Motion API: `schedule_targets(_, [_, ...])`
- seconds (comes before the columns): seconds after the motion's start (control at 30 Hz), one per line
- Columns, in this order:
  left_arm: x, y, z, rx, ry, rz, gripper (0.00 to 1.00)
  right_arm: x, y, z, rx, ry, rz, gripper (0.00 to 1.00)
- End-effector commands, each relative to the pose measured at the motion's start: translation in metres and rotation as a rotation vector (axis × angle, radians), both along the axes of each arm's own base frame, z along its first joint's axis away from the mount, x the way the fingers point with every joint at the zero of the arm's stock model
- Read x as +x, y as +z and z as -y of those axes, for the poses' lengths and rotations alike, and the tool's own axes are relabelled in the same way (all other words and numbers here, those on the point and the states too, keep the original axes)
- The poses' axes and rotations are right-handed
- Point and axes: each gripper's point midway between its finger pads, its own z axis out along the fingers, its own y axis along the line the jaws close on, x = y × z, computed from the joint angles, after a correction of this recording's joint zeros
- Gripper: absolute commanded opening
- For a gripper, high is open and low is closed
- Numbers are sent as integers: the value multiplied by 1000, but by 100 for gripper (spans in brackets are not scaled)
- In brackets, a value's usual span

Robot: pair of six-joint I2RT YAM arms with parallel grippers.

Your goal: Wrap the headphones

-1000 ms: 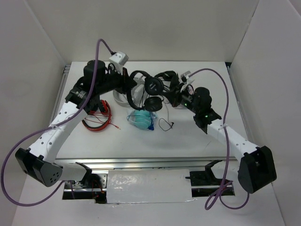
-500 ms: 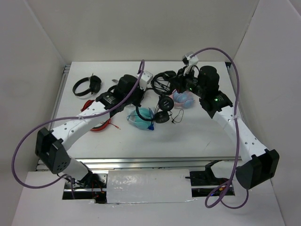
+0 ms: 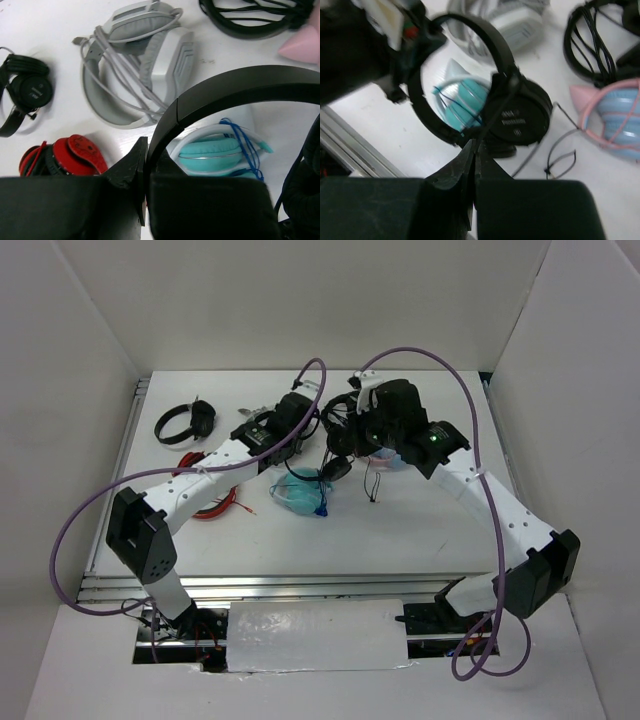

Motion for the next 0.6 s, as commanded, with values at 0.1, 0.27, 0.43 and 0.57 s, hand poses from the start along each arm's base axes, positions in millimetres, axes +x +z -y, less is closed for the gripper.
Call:
schedule_targets(0.1, [5,47,-31,-23,188,133,0,-5,-4,24,-101,-151,-64,2])
schedule_targets(0.27, [9,59,-36,-80,266,183,0,-39,10,-19,91,137,-86,6])
schedule_targets(0.43, [11,76,-34,-146,281,226,0,-52,10,-44,184,299,-120,11])
schedule_targets(0.57, [10,95,-39,-181,300,275,0,-51,-11,-50,148,326,-179,16])
